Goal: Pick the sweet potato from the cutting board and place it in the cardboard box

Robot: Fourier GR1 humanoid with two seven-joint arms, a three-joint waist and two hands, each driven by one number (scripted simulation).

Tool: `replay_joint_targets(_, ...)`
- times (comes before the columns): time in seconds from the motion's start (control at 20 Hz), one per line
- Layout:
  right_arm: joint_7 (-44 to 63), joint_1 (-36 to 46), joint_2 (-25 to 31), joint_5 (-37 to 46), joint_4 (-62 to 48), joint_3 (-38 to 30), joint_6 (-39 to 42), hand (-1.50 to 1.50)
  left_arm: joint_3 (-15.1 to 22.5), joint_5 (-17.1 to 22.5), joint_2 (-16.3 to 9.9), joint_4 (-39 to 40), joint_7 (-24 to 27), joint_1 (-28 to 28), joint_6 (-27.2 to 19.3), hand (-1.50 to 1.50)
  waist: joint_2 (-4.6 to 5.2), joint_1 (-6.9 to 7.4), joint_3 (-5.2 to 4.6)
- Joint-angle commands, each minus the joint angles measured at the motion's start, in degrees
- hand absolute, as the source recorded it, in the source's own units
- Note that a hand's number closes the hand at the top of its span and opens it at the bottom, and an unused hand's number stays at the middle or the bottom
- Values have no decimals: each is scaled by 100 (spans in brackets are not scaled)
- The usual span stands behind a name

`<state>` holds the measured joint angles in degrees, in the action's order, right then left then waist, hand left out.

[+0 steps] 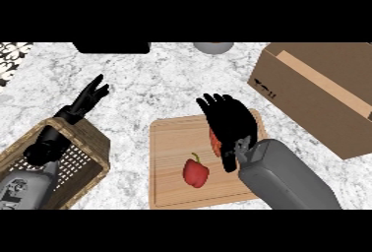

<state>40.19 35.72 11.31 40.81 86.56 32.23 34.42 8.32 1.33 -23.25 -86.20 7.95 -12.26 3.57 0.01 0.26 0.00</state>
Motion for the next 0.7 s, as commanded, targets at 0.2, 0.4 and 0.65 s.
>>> replay_joint_targets(0.2,-284,-155,-269,723,-249,-175,107,-150,-262,-172,144,-11,-246,-31,334,0,-4,-16,0)
replay_joint_targets(0.4,-947,-443,-270,966,-756,-200,-377,-150,-244,-284,329,-201,-149,232,288,0,0,-3,1)
replay_joint_targets(0.65,-1403,-290,-475,1235,-1496,-338,-662,-150,-292,-326,464,-287,-829,-241,332,0,6,13,2)
